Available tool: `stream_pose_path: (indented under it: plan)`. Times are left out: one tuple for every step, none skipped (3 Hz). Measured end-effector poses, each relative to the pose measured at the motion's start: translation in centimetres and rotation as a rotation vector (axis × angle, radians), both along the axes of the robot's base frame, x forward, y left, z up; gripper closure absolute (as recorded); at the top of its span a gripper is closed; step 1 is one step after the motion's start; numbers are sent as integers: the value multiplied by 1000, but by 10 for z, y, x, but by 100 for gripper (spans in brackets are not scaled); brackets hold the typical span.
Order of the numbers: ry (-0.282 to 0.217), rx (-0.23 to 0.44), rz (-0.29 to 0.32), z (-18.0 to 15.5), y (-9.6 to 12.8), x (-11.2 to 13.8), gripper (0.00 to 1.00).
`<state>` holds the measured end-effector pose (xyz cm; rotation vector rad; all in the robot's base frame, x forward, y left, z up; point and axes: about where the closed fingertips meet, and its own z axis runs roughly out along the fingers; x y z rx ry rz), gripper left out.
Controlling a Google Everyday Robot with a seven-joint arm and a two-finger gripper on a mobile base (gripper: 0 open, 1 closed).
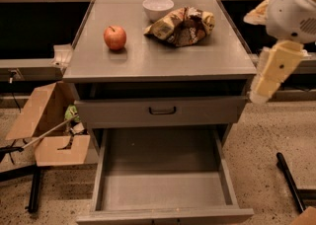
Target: Place brown chip bag into middle drawer
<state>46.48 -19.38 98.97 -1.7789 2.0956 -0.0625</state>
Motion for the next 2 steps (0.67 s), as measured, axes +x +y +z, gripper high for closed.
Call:
stream_pose_path:
  plan:
    - [-47,58,81,14,29,28,0]
    - [-87,124,144,22,63,50,0]
